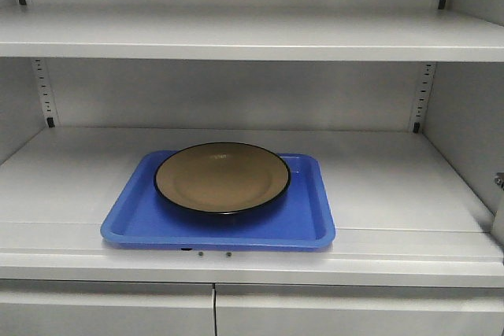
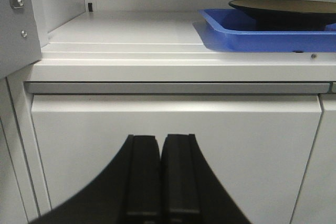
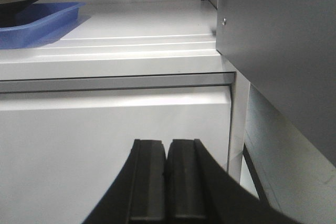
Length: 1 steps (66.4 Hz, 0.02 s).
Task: Place disk in tray to left cabinet
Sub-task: 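Open the right gripper and withdraw it from the tray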
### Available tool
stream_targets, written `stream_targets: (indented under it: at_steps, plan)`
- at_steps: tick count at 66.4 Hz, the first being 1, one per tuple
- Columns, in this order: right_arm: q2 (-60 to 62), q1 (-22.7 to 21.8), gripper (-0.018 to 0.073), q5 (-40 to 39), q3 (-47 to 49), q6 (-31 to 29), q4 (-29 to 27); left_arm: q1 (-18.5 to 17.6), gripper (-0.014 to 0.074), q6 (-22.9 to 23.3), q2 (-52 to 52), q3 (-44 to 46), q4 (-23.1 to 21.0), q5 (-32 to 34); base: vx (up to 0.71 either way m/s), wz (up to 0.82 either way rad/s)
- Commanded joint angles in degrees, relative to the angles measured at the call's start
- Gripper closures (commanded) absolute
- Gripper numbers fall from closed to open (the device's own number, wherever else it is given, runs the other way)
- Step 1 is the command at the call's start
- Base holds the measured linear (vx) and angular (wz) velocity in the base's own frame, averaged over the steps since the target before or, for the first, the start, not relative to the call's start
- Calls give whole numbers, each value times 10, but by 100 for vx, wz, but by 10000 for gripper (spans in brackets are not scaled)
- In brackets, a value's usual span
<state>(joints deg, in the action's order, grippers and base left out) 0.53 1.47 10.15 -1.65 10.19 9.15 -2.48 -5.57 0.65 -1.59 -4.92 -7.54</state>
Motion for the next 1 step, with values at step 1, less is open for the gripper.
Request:
stream_targets:
  at_steps: [1]
  plan:
    - [-1,-2,564,-45,-13,-6,5,-2,603,4,-3,-11,0,45,0,0]
